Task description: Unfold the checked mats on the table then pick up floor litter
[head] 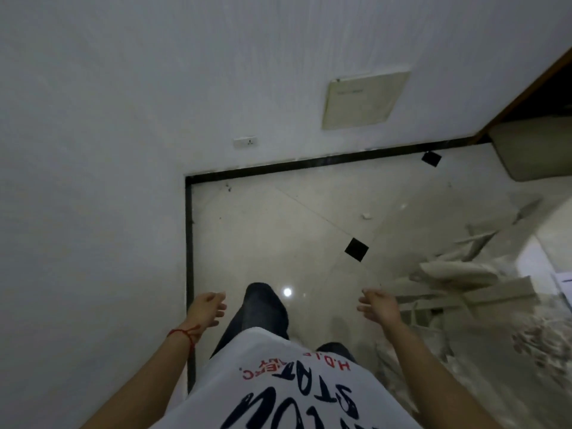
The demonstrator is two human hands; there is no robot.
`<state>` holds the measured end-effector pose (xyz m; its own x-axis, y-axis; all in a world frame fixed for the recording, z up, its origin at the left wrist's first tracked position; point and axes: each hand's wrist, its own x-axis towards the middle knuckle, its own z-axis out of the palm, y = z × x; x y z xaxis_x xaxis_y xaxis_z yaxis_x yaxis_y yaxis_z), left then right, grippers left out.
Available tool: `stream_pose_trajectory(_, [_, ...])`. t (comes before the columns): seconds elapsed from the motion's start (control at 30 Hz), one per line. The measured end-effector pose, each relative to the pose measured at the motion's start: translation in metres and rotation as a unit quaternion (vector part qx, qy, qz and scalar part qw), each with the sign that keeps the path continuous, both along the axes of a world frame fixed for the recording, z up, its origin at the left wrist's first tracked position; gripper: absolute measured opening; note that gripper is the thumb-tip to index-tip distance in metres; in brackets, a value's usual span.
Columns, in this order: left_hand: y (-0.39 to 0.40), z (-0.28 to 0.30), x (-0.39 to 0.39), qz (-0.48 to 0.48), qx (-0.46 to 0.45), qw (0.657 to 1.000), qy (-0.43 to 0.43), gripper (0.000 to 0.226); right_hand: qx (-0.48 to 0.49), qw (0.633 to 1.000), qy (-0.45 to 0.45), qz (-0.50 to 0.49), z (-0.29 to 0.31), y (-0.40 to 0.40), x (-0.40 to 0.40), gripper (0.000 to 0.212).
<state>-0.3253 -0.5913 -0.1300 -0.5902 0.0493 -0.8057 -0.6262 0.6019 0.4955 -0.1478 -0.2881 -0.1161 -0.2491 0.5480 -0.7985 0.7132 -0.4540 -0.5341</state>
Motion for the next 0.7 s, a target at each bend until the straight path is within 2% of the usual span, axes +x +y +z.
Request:
stream_pose_trajectory(0.17, [0.057, -0.017, -0.092, -0.044, -0.026, 0.999, -0.018, 0.037, 0.000, 0.998, 0.010, -0.061, -0.005, 0.065, -0.080, 0.032])
stream_pose_trajectory(0.3, [0.131, -0.014, -0.175, -0.124, -0.033, 0.992, -0.019, 0.038, -0.004, 0.990, -0.028, -0.137, -0.009, 0.099, -0.117, 0.032])
stream_pose_trajectory(0.5, [0.299, 0.009, -0.294, -0.261, 0.000, 0.965, 0.017, 0.036, -0.028, 0.970, -0.028, -0.239, -0.015, 0.148, -0.149, 0.031])
stream_pose_trajectory(0.7, [0.484, 0.011, -0.346, -0.352, 0.056, 0.933, 0.043, 0.030, -0.048, 0.934, -0.039, -0.351, -0.029, 0.207, -0.157, 0.032])
